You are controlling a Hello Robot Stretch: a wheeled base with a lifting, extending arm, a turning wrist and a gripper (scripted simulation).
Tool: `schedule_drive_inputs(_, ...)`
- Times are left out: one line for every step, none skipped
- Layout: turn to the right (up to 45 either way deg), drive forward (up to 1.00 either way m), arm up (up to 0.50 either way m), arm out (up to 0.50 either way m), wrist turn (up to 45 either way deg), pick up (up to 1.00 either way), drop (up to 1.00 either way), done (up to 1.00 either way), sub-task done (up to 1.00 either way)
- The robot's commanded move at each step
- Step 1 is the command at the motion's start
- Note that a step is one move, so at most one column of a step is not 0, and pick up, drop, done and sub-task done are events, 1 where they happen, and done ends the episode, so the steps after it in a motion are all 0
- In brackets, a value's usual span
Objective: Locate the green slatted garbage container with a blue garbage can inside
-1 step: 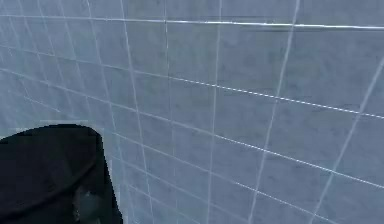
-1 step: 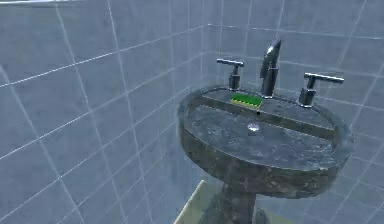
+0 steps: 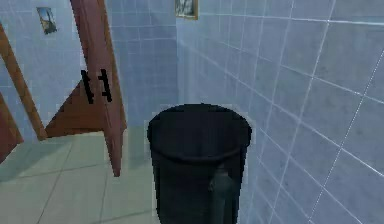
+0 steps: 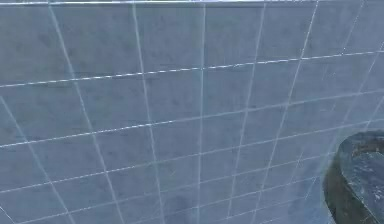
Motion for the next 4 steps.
schedule_drive_inputs(-45.0,0.0,0.0,0.0,0.0,0.0,0.0,0.0,0.0)
schedule_drive_inputs(-30.0,0.0,0.0,0.0,0.0,0.0,0.0,0.0,0.0)
schedule_drive_inputs(0.0,0.35,0.0,0.0,0.0,0.0,0.0,0.0,0.0)
schedule_drive_inputs(33.0,0.0,0.0,0.0,0.0,0.0,0.0,0.0,0.0)
